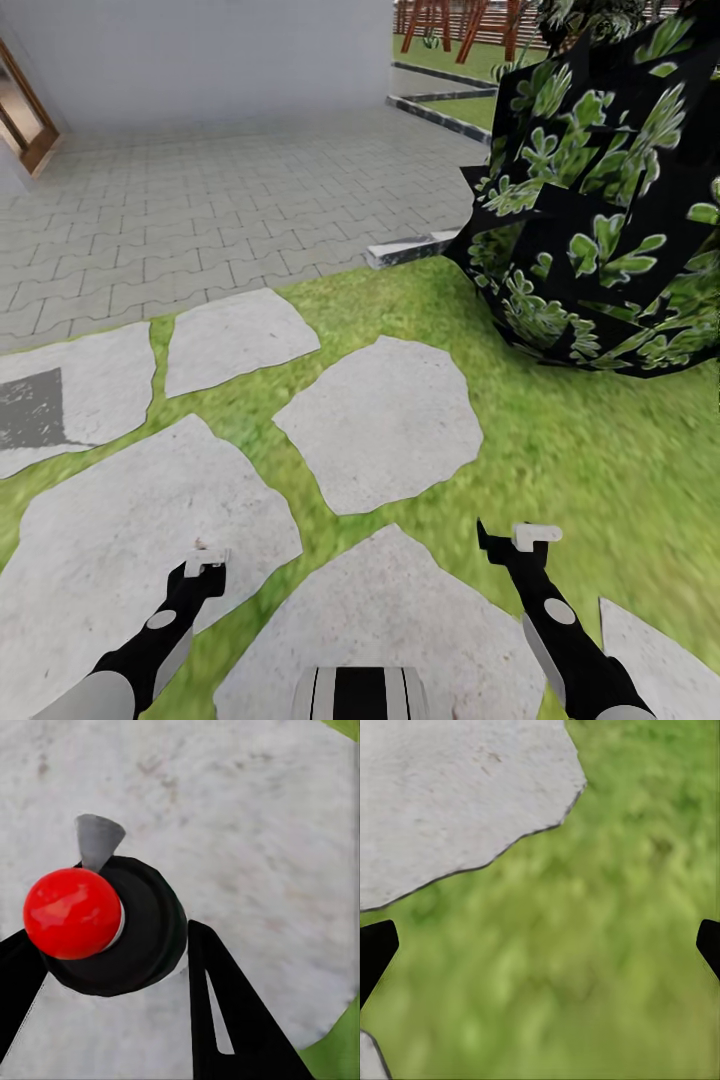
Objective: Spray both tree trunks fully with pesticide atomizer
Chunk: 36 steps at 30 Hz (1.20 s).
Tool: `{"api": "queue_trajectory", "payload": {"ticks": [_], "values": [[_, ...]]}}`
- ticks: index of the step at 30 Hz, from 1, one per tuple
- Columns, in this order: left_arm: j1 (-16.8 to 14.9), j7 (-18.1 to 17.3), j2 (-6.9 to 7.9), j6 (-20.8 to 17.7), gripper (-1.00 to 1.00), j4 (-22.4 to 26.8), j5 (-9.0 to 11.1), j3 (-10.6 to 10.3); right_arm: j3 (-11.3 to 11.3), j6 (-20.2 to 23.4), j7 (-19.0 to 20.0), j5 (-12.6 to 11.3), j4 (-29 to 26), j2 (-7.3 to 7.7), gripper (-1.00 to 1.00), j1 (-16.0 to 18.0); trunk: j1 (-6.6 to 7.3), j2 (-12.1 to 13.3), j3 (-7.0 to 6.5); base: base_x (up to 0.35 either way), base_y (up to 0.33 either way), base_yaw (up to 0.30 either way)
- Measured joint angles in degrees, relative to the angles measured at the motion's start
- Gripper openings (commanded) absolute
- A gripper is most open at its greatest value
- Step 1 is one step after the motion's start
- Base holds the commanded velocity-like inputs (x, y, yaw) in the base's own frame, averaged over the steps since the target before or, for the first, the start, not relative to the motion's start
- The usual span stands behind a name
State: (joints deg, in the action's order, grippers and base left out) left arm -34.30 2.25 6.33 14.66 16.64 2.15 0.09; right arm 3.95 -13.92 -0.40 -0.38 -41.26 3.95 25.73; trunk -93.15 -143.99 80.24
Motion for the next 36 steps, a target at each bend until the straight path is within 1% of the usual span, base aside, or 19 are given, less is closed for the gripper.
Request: {"api": "queue_trajectory", "payload": {"ticks": [25, 30, 31, 36], "values": [[0.0, 0.0, 0.0, 0.0, -1.0, 0.0, 0.1, 0.1, 0.0, -0.1, 0.0, 0.0, 0.1, 0.0, 1.0, 0.0, 0.64, 0.3, -5.54, 0.0, 0.0, 0.0], [0.0, -0.1, 0.08, 0.0, -1.0, 0.0, 0.1, 0.3, 0.0, -0.1, -0.1, 0.0, 0.0, -0.44, 1.0, 0.0, 0.77, 0.4, -6.65, 0.0, 0.0, 0.0], [0.0, -0.3, 0.28, -0.1, -1.0, -0.1, 0.3, 0.6, 0.0, -0.1, -0.1, 0.0, 0.1, -0.45, 1.0, -0.1, 0.8, 0.4, -6.92, 0.0, 0.0, 0.0], [0.1, -0.3, 0.51, -0.3, -1.0, -0.2, 0.4, 0.6, 0.0, -0.2, 0.0, 0.1, -0.1, -0.27, 1.0, -0.1, 0.93, 0.5, -8.43, 0.0, 0.0, 0.0]]}}
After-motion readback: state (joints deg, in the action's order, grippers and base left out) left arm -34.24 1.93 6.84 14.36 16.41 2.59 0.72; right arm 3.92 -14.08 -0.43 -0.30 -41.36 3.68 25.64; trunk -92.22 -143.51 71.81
